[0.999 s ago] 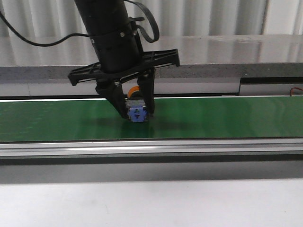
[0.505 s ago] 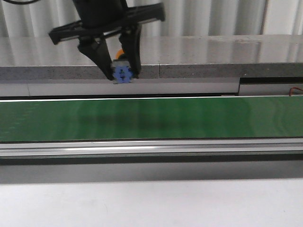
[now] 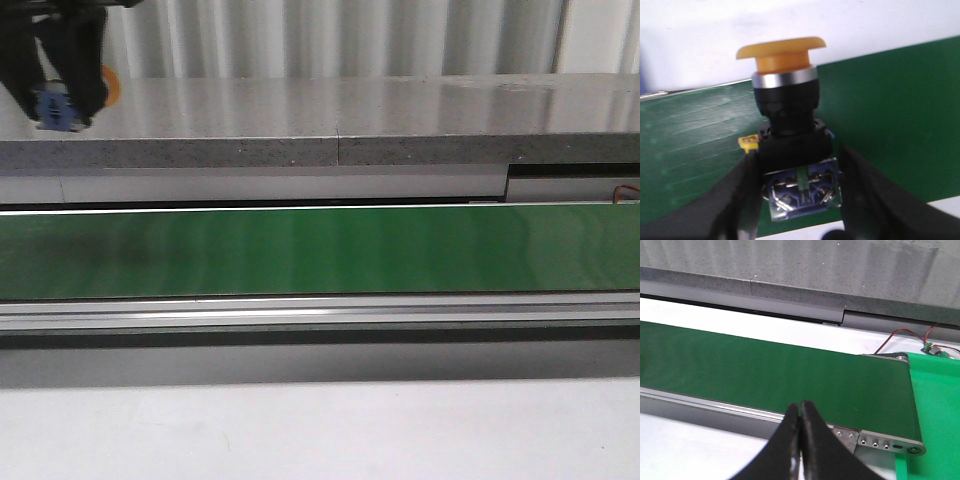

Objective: Move button from right to left
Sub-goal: 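Lift the button with the left gripper and carry it toward the blue tray, then lower the button into the light-blue tray and open the left gripper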

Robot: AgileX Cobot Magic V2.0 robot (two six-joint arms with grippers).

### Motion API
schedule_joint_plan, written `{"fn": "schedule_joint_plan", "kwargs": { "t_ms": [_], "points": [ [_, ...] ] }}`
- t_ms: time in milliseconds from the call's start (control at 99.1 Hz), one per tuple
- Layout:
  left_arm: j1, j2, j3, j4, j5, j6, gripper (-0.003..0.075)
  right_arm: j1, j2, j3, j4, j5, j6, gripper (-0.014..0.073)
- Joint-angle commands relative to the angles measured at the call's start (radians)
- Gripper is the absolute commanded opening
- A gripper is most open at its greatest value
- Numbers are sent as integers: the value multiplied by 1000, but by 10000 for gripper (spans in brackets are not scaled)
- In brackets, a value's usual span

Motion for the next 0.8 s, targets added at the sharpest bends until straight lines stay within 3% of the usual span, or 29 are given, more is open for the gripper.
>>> {"fn": "schedule_joint_plan", "kwargs": {
  "t_ms": [0, 202, 353, 535, 787],
  "points": [
    [65, -66, -29, 23, 20, 65, 113, 1, 7, -25, 5, -80, -13, -67],
    [202, -73, -28, 23, 19, 200, 113, 1, 7, -25, 5, -80, -13, -67],
    [282, -71, 5, 45, 19, 206, 113, 1, 7, -25, 5, -80, -13, -67],
    [367, -68, 81, 191, 19, 225, 113, 1, 7, -25, 5, -80, -13, -67],
    [495, -26, 139, 187, -19, 225, 113, 1, 7, -25, 5, -80, -13, -67]
  ]
}}
